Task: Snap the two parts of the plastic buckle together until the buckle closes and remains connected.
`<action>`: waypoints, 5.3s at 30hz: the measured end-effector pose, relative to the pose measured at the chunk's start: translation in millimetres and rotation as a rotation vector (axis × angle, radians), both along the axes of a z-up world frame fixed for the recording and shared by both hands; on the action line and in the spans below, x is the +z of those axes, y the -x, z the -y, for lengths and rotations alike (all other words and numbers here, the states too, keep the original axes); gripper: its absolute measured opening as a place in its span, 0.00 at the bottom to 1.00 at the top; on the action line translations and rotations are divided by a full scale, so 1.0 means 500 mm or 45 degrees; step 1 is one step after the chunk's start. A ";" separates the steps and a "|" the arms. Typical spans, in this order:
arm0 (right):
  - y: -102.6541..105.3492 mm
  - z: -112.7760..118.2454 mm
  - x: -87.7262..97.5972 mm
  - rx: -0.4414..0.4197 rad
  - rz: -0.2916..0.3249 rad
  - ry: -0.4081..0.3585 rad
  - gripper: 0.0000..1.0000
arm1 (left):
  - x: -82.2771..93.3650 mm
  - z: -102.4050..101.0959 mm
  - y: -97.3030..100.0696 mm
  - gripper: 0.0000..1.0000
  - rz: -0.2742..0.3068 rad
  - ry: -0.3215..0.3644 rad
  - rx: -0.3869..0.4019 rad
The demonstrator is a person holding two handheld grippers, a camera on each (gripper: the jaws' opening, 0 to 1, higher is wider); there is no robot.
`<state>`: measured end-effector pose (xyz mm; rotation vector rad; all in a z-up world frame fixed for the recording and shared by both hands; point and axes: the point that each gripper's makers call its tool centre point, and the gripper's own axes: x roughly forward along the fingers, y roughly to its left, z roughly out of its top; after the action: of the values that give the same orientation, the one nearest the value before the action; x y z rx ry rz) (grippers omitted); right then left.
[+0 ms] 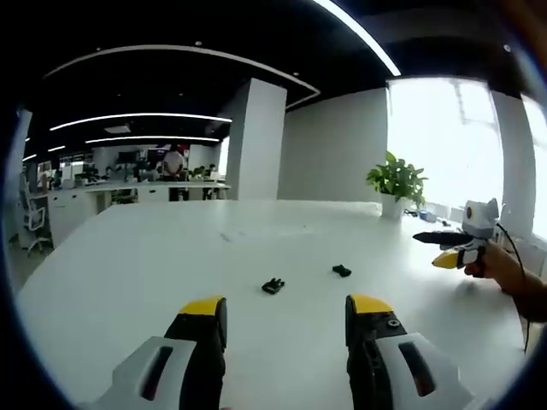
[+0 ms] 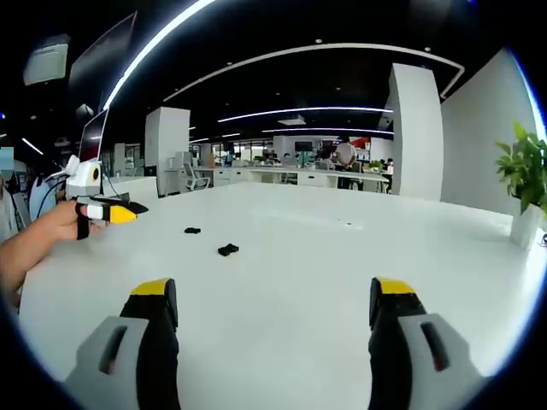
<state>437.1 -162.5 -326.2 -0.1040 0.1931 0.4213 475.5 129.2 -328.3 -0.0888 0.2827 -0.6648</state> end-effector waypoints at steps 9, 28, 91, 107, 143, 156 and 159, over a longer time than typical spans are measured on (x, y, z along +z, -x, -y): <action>0.002 0.006 -0.007 -0.012 -0.004 0.039 0.93 | 0.008 0.008 -0.005 0.93 0.028 0.029 0.016; 0.009 -0.021 0.001 0.086 0.015 -0.012 0.97 | -0.006 0.023 -0.003 0.97 -0.005 0.015 -0.019; -0.008 -0.069 -0.016 0.235 -0.119 -0.042 0.78 | -0.023 0.097 0.007 0.90 -0.105 -0.028 -0.178; -0.020 -0.084 -0.011 0.255 -0.110 -0.006 0.72 | -0.030 0.103 0.000 0.85 -0.121 -0.052 -0.177; -0.053 -0.108 0.004 0.289 -0.103 0.022 0.68 | -0.040 0.104 -0.037 0.84 -0.167 -0.088 -0.171; -0.067 -0.107 0.001 0.279 -0.110 0.024 0.67 | -0.033 0.117 -0.038 0.83 -0.149 -0.131 -0.186; -0.072 -0.105 0.004 0.276 -0.110 0.026 0.67 | -0.033 0.116 -0.047 0.83 -0.148 -0.130 -0.189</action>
<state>473.2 -110.1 -324.2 -0.1272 0.2727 0.6405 498.8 71.1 -344.9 -0.0082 0.4376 -0.7927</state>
